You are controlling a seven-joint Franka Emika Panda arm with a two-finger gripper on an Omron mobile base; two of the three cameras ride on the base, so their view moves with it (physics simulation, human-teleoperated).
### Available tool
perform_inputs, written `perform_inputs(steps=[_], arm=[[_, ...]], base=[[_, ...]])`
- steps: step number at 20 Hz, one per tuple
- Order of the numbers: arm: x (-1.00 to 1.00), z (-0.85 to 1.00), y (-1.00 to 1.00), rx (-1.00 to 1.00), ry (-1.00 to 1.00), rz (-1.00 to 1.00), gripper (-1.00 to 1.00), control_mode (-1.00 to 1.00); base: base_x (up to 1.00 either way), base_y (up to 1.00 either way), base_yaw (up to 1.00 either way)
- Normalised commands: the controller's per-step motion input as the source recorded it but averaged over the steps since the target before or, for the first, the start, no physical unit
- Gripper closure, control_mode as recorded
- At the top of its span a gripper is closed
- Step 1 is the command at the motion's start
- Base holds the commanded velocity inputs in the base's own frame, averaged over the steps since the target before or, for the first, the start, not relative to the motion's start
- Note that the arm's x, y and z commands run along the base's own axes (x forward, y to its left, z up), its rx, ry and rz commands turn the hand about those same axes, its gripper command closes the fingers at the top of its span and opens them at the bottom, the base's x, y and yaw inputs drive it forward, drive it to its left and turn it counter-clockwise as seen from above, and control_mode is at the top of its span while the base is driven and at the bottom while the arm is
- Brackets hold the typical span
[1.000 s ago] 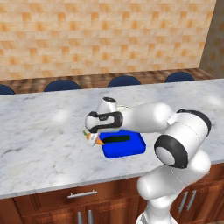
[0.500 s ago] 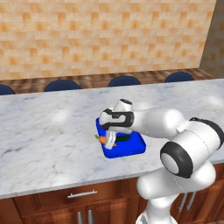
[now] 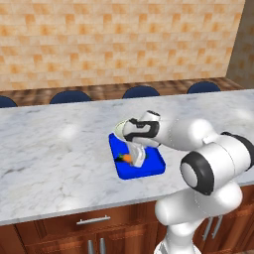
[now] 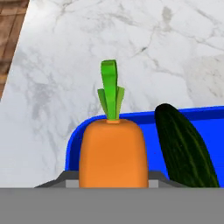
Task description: Place the two vegetables and bowl onto the tray for setting up a vegetable dip station.
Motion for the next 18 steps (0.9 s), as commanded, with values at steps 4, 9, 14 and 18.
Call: perform_inputs(steps=[4, 9, 14, 18], arm=[[0.16, -0.05, -0.26, 0.0, 0.03, 0.01, 1.0, -1.0], [0.12, -0.1, -0.18, 0.0, 0.0, 0.0, 1.0, -1.0], [0.03, -0.18, -0.14, 0.0, -0.05, 0.0, 1.0, -1.0], [0.15, -0.12, -0.21, 0.0, 0.0, 0.0, 1.0, -1.0]], base=[[0.0, 0.0, 0.0], [0.0, 0.0, 0.0], [0.0, 0.0, 0.0], [0.0, 0.0, 0.0]])
